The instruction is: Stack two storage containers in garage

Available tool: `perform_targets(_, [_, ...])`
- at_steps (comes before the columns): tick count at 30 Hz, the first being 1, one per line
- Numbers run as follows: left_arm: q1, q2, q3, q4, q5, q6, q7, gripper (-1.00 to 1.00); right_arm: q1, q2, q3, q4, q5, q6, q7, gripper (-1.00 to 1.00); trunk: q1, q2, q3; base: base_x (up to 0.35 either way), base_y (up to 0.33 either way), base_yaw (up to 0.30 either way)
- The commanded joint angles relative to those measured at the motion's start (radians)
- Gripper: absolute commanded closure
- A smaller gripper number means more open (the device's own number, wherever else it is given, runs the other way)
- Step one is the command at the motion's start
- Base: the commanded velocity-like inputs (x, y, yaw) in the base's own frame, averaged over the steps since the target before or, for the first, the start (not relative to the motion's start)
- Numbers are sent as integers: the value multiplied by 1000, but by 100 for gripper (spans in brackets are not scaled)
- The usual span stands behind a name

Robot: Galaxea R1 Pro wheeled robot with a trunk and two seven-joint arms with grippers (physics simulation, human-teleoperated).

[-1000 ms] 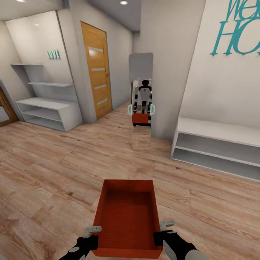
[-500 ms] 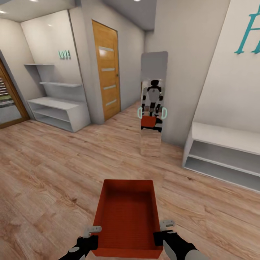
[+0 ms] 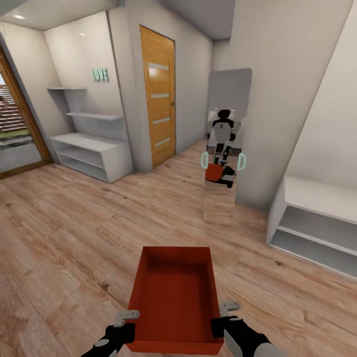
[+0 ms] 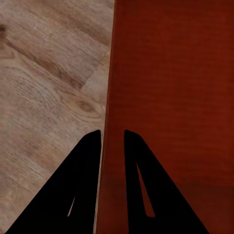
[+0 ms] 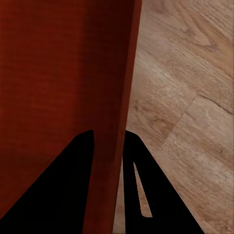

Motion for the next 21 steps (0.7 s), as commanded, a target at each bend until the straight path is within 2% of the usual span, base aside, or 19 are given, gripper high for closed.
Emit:
perform_targets(1, [-1, 1, -2, 1, 7, -4, 8, 100, 0, -10, 2, -3, 19, 9, -10, 100, 1, 0, -1, 343, 0, 235])
perform_targets(14, [-1, 1, -2, 1, 7, -4, 8, 100, 0, -10, 2, -3, 19, 9, -10, 100, 1, 0, 0, 343, 0, 191])
perform_targets(21, [-1, 1, -2, 1, 7, -4, 8, 100, 0, -10, 1, -2, 19, 9, -10, 100, 1, 0, 4, 343, 0, 83])
